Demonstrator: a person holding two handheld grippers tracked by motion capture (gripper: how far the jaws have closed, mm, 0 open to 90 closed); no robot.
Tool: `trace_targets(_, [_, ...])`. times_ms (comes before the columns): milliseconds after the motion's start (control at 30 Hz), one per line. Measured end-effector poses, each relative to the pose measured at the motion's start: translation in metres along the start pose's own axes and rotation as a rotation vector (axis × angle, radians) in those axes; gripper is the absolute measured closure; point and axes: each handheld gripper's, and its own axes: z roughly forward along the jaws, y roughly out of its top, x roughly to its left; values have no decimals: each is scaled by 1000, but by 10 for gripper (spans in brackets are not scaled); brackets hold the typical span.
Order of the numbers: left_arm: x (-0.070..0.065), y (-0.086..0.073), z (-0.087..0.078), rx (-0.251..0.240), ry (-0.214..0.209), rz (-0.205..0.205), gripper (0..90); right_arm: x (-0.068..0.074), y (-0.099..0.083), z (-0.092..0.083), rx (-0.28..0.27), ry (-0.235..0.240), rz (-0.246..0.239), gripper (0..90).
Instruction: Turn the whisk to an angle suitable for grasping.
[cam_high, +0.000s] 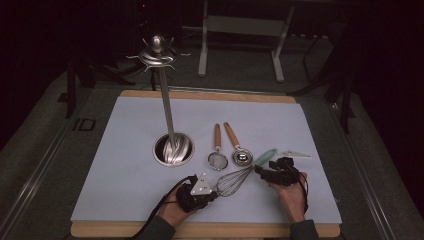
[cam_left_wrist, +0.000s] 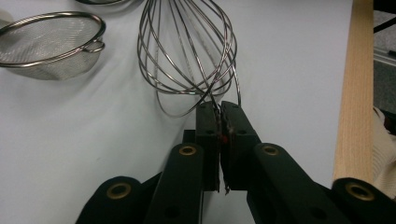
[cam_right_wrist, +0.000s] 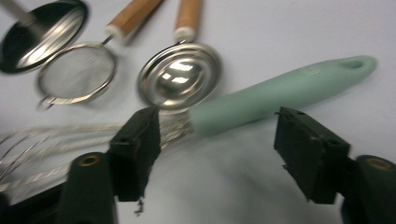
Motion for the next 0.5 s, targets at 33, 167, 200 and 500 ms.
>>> trace_targets(33, [0,0,0,0,0,0,865,0,0,0,0,0,0,276])
trace_targets(167, [-1,0,-3,-8,1,6,865,4,5,15,9,-44,27,216])
trace_targets(200, [-1,0,-3,-8,2,8,862,7,6,24,28,-81,40,192])
trace_targets(500, [11,-17,-26,-22,45,-18,842,4,7,32,57,-149,70,220])
